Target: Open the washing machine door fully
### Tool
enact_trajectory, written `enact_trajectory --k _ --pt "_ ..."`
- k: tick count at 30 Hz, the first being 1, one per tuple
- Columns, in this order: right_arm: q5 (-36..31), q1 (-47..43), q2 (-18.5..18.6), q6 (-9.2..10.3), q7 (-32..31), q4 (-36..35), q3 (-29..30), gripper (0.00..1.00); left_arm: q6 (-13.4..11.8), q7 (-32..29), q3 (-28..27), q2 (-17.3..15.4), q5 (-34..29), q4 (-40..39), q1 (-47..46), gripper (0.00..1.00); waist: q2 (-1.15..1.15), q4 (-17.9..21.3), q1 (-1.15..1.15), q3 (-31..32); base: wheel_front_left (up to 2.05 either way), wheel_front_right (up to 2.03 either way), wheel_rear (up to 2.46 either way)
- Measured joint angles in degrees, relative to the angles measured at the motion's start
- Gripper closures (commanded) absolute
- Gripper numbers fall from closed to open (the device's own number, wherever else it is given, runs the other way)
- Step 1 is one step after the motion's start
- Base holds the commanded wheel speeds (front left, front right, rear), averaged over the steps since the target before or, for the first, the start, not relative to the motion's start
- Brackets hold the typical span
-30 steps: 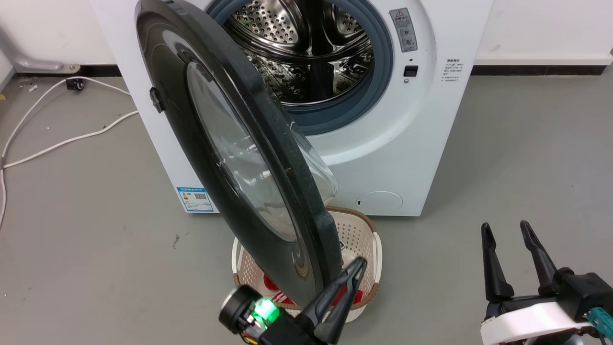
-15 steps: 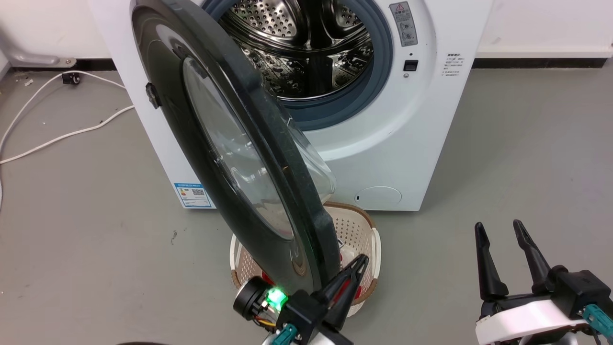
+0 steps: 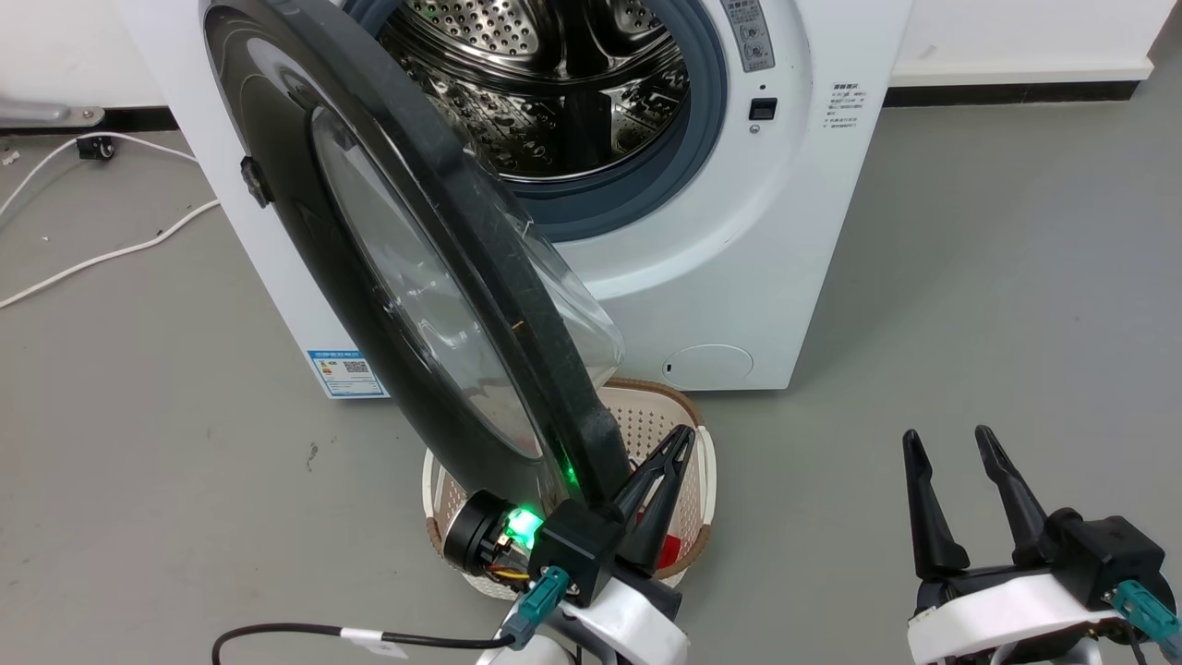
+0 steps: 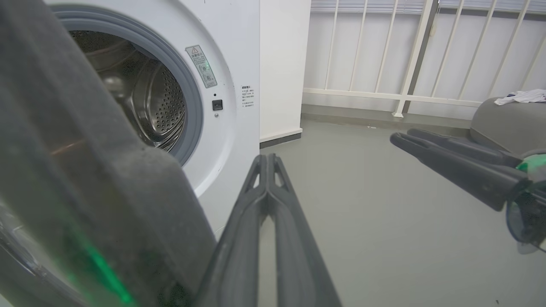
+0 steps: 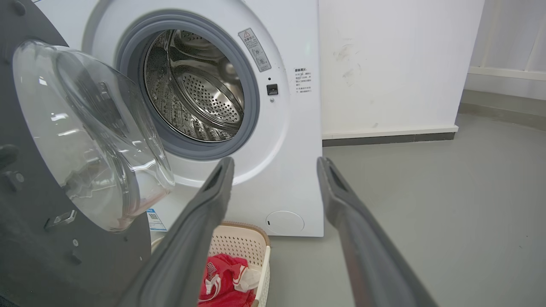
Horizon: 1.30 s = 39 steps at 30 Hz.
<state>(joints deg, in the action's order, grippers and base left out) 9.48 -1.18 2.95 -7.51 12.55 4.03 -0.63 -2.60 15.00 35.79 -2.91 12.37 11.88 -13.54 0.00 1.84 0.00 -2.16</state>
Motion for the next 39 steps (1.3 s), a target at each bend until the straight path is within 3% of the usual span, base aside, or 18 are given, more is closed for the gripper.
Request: enact_trajectory --k 18,39 --pt "1.0 -0.4 0.0 0.0 -0.5 1.1 -0.2 0.0 -3.8 0.3 -5.4 0.0 -2.2 -6.1 10.1 1.0 0.0 -3.1 0.0 0.7 0.0 0.0 0.0" --pt "0.9 -2.1 0.0 0.0 -2.0 -0.2 -0.3 0.0 -7.8 0.2 -16.6 -4.3 -2.8 -13.0 21.4 1.0 0.0 -13.7 0.0 2.2 0.0 0.0 0.0"
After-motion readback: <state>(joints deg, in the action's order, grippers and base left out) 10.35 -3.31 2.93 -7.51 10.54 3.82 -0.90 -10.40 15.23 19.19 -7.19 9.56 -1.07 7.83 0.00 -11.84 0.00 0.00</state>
